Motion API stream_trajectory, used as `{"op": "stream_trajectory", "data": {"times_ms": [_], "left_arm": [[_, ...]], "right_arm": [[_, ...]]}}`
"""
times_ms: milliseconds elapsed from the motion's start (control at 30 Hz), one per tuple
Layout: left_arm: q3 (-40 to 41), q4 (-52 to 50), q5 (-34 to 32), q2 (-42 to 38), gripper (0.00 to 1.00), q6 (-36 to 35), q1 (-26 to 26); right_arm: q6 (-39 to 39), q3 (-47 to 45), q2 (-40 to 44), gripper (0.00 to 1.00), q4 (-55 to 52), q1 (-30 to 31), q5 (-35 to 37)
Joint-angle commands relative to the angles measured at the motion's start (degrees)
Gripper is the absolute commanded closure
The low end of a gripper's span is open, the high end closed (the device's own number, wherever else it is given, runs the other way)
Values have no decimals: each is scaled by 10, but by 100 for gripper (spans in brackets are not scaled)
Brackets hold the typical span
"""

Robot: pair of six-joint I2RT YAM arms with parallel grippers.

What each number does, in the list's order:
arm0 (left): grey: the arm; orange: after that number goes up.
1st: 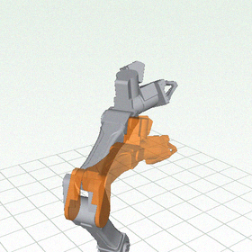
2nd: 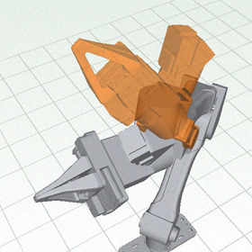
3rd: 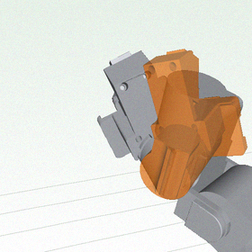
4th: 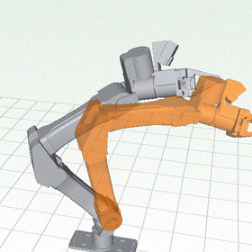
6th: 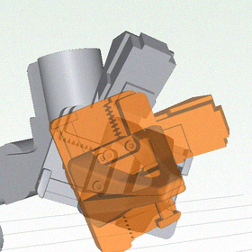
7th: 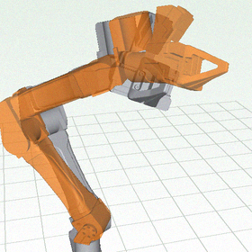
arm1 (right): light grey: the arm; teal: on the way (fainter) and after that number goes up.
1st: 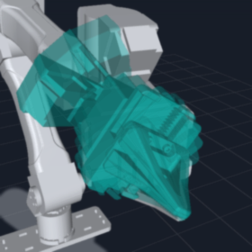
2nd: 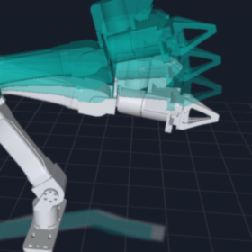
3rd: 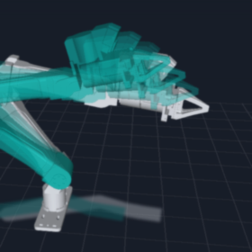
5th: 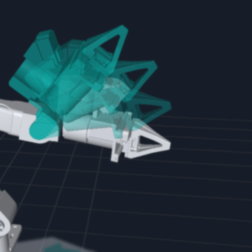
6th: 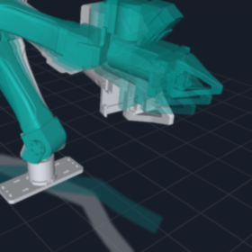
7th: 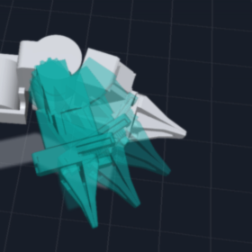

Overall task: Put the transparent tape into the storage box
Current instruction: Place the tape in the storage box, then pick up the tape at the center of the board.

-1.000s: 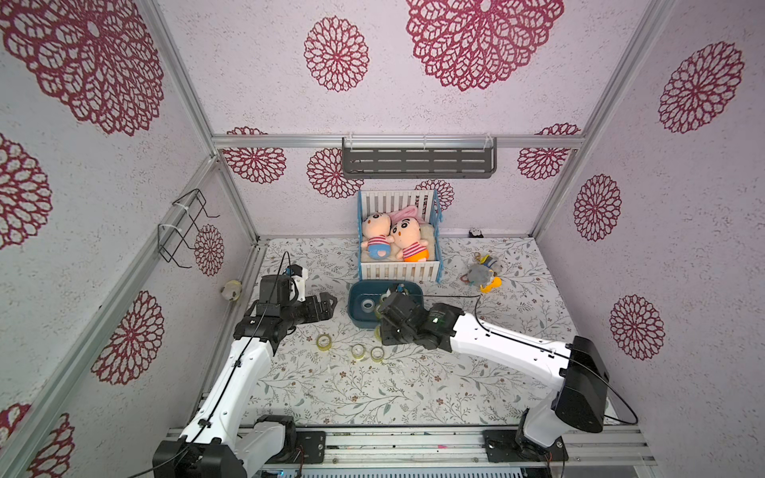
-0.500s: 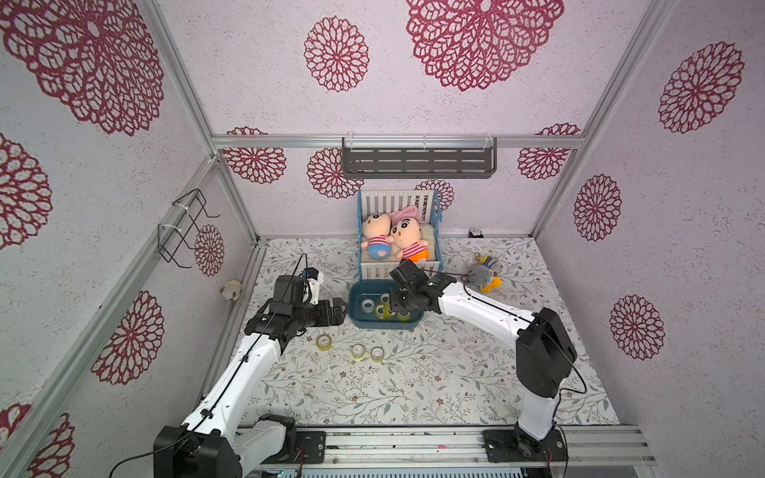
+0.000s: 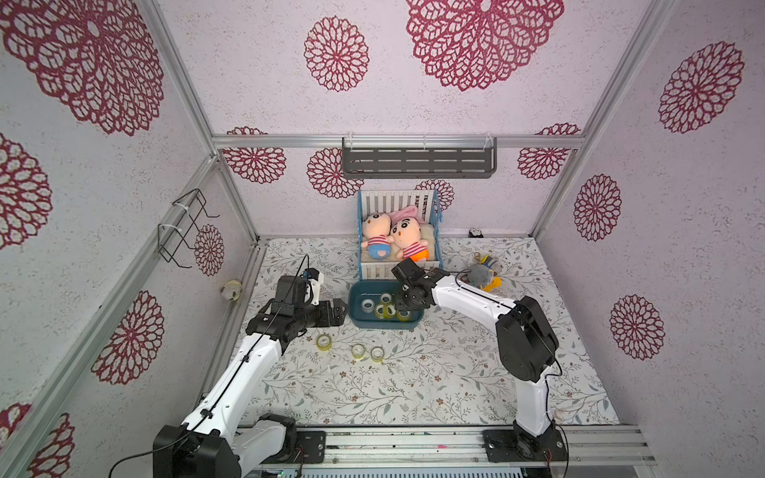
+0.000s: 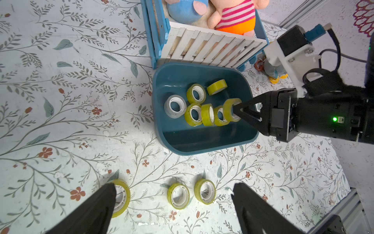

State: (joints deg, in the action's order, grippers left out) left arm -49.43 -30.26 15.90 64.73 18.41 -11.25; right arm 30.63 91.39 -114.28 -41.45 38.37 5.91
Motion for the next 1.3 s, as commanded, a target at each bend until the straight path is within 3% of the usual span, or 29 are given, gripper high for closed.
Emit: {"op": "stream_trajectory", "data": {"times_ms": [0,267,467,667,800,933,1133,1267], "left_arm": [[-5,-6,-11,-6,3,-9,-6],[-7,-11,-32,-6,3,-12,-7],[-11,-22,-106,-11,3,-12,-7],[-16,-28,-142,-12,3,-10,-2],[-20,-29,-133,-15,3,-3,38],[-21,-24,-111,-4,3,1,77],[-36,-41,-119,23,3,-5,80],[-25,-29,-116,2,3,-5,80]], "right_arm": [[-17,22,10,44,-6,-3,0],[-16,-7,77,38,27,-2,-27],[3,-111,200,34,88,5,-51],[50,-259,343,23,165,23,-67],[74,-342,418,12,192,45,-54],[122,-379,461,10,172,68,-5],[192,-419,466,10,148,95,45],[192,-398,383,14,128,115,29]]}}
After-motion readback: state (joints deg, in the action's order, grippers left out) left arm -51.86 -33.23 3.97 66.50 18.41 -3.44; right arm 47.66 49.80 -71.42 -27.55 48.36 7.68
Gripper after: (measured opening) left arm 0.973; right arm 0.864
